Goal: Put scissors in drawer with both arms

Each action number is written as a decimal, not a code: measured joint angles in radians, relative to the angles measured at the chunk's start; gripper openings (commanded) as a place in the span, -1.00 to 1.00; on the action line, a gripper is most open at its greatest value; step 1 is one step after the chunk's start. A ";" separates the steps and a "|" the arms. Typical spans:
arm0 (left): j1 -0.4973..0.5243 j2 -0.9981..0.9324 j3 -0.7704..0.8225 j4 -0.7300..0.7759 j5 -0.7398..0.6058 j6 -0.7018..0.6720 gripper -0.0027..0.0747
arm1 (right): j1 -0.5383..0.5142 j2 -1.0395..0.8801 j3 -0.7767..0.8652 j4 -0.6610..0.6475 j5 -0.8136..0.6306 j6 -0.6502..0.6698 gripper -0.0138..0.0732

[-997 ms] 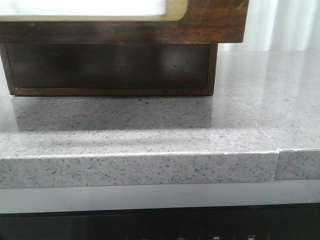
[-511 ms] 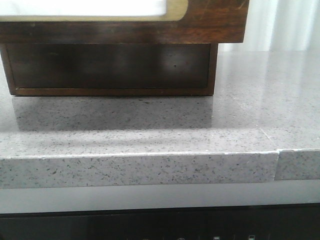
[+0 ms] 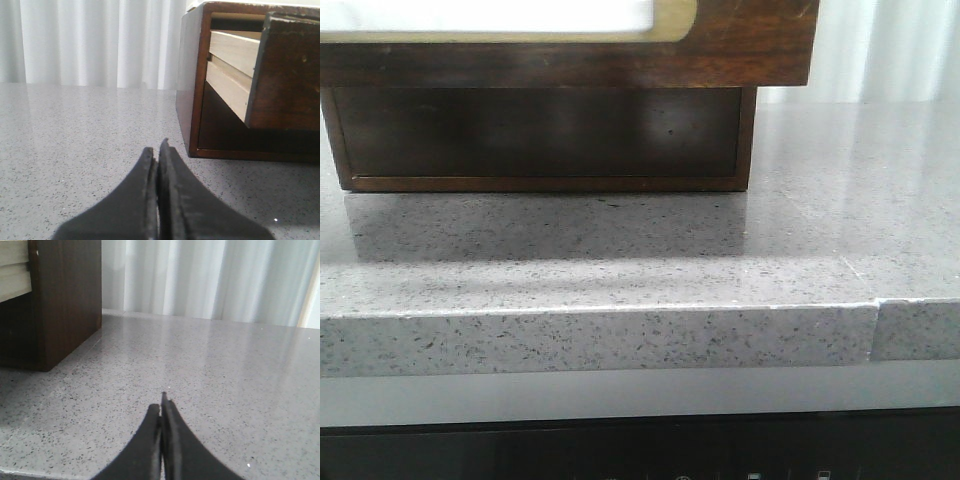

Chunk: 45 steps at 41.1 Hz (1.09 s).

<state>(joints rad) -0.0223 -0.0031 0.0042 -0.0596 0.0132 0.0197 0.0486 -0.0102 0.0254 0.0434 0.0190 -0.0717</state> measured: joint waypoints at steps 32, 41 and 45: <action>0.000 0.000 0.000 0.000 0.000 0.000 -0.98 | 0.000 0.000 0.000 -0.008 0.000 0.047 -0.84; 0.000 0.000 0.000 0.000 0.000 0.000 -0.98 | 0.000 0.000 0.000 -0.009 0.000 0.047 -0.84; 0.000 0.000 0.000 0.000 0.000 0.000 -0.98 | 0.000 0.000 0.000 -0.009 0.000 0.047 -0.84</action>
<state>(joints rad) -0.0223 -0.0031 0.0042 -0.0596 0.0132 0.0197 0.0486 -0.0102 0.0254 0.0342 0.0190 -0.0251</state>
